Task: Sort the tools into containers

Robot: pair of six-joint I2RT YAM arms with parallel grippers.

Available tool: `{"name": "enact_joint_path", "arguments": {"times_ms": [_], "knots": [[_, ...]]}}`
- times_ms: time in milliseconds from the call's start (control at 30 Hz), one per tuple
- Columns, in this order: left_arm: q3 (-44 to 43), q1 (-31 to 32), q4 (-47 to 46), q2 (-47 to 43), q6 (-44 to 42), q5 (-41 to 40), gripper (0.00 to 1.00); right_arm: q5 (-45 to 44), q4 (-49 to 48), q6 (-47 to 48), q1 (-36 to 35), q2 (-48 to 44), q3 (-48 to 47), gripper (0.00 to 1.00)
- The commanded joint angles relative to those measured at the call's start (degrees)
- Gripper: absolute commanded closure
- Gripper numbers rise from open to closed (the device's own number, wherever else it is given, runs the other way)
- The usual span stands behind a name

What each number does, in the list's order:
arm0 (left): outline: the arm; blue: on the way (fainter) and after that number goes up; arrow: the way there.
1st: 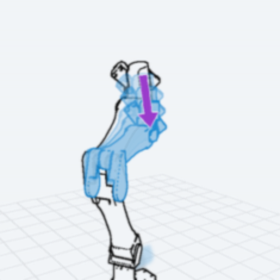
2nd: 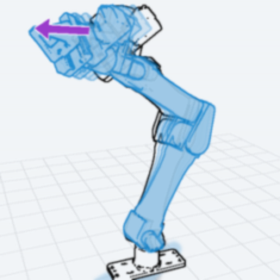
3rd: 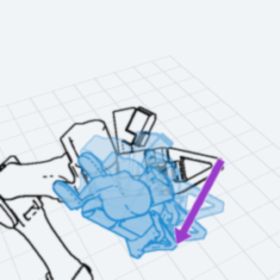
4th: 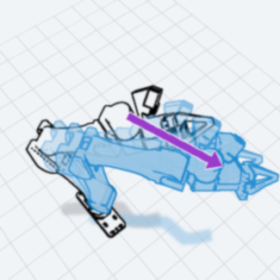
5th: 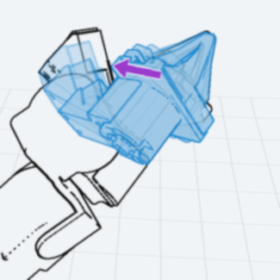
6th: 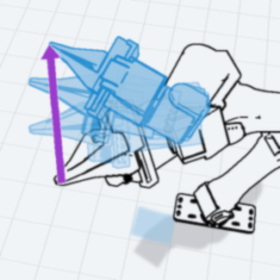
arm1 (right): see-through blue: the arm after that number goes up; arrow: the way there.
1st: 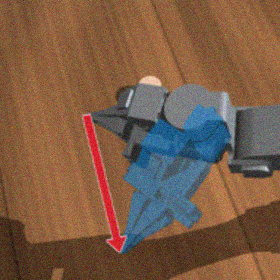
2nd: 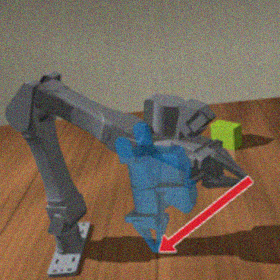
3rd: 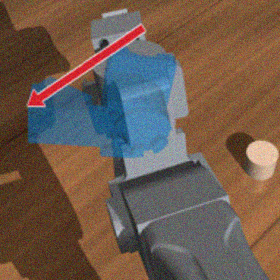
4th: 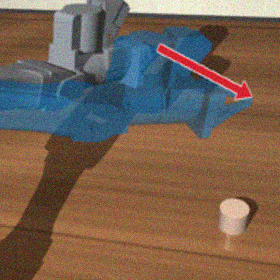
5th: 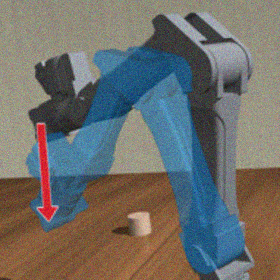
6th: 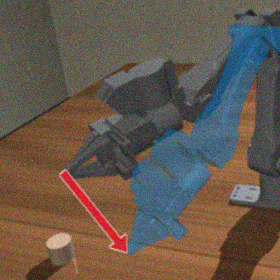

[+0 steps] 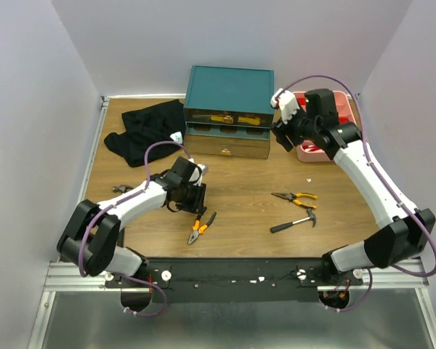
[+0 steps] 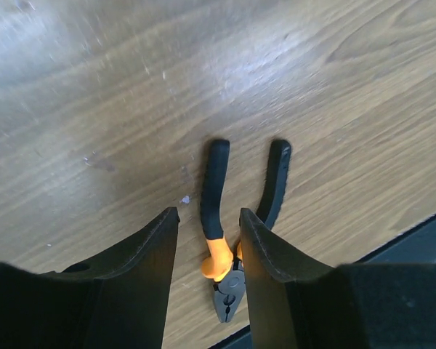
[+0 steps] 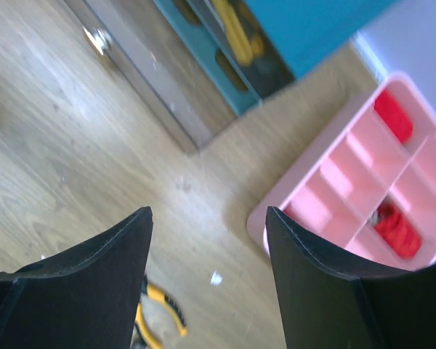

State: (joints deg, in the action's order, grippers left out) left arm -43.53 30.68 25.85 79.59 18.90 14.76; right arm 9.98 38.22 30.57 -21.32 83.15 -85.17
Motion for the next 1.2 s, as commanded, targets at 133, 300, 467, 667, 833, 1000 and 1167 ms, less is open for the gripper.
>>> {"name": "enact_joint_path", "arguments": {"times_ms": [133, 300, 467, 667, 833, 1000, 1167], "knots": [[0.11, 5.45, 3.86, 8.2, 4.04, -8.69, 0.62, -2.95, -0.25, -2.09, 3.13, -10.98, 8.26, 0.28], [-4.01, 5.45, 4.65, 12.69, 0.03, -7.3, 1.0, -2.94, 0.28, -1.74, 3.13, -14.33, 8.7, 0.28], [-20.08, 2.83, 6.76, 9.62, -5.36, 2.35, 1.0, -3.83, 0.19, -1.48, 3.74, -16.88, 12.3, 0.28], [-37.04, -0.44, -4.22, 9.43, -11.57, 14.06, 1.0, -4.26, -1.65, -2.0, 4.62, -14.43, 13.54, 0.28], [-53.73, -0.88, -3.17, 20.76, -21.26, 9.33, 1.0, -5.23, -2.36, -0.95, 6.03, -11.18, 11.52, 0.28], [-66.06, -0.88, -0.27, 33.14, -31.18, 1.77, 1.0, -6.02, -2.88, 0.45, 7.61, -9.33, 11.16, 0.28], [-71.87, 0.08, -1.14, 40.19, -37.87, -5.26, 1.0, -3.04, -1.31, 2.04, 9.71, -8.54, 13.62, 0.28]]}}
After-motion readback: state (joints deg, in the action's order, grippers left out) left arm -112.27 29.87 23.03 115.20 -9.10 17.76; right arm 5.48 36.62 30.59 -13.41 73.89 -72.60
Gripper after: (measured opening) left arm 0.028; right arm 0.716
